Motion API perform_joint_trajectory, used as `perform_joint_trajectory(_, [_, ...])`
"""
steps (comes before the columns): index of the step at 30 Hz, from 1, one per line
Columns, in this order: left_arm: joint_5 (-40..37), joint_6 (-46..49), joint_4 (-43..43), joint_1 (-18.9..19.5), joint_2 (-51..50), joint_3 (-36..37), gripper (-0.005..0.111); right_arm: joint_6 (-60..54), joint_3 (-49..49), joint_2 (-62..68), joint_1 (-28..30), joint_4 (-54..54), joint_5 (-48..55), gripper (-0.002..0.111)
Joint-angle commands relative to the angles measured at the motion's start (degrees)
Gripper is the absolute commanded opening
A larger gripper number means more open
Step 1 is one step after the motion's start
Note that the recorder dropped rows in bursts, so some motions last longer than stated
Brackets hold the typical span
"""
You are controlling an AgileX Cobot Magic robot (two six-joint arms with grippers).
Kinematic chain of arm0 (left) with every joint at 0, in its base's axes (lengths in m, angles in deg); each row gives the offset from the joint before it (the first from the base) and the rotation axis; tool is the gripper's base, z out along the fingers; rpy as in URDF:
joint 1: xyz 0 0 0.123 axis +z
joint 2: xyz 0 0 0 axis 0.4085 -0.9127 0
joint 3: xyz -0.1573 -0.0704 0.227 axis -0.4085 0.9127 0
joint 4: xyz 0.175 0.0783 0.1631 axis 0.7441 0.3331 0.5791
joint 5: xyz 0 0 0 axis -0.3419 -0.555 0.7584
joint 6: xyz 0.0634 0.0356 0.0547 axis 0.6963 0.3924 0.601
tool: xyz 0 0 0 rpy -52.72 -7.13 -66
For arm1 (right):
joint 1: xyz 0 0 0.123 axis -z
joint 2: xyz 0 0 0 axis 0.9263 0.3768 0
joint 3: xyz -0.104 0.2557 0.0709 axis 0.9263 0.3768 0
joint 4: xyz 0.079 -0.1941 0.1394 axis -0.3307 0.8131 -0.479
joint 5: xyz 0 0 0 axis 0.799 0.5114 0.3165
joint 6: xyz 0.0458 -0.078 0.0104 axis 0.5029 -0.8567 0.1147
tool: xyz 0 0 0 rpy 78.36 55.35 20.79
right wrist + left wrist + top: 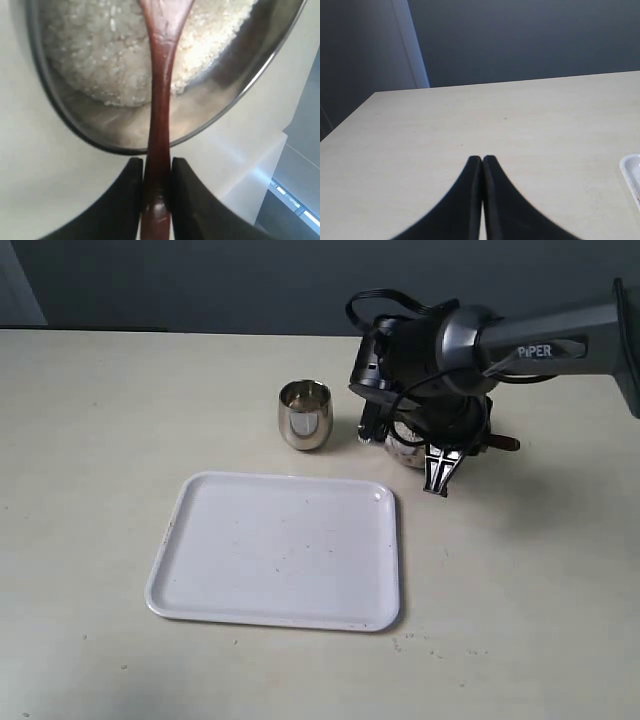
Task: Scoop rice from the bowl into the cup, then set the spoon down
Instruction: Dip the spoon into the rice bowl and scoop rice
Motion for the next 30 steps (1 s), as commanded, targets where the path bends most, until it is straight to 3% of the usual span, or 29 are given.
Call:
perform_joint_trajectory(1, [0.7,-0.1,0.0,-0.1,0.2,-0.1,0.000,-0.4,-0.3,-0.6,0.1,-0.6,-0.1,-0.001])
perform_joint_trajectory(14, [0.7,-0.1,0.0,-0.1,0.2,-0.1,0.000,-0.3,-0.3,-1.3,0.1,-0.1,0.8,-0.001])
perform_joint_trajectory(23, [0.7,-0.1,0.0,-0.1,0.2,-0.1,0.000,-0.2,-0.3,-3.6,5.7,-8.3,0.8,-0.001])
perform_joint_trajectory(30, [0.7,-0.1,0.0,-0.1,0.2,-0.1,0.000,-0.3,-0.3,-4.9,6.1,-10.0,-1.2,-0.001])
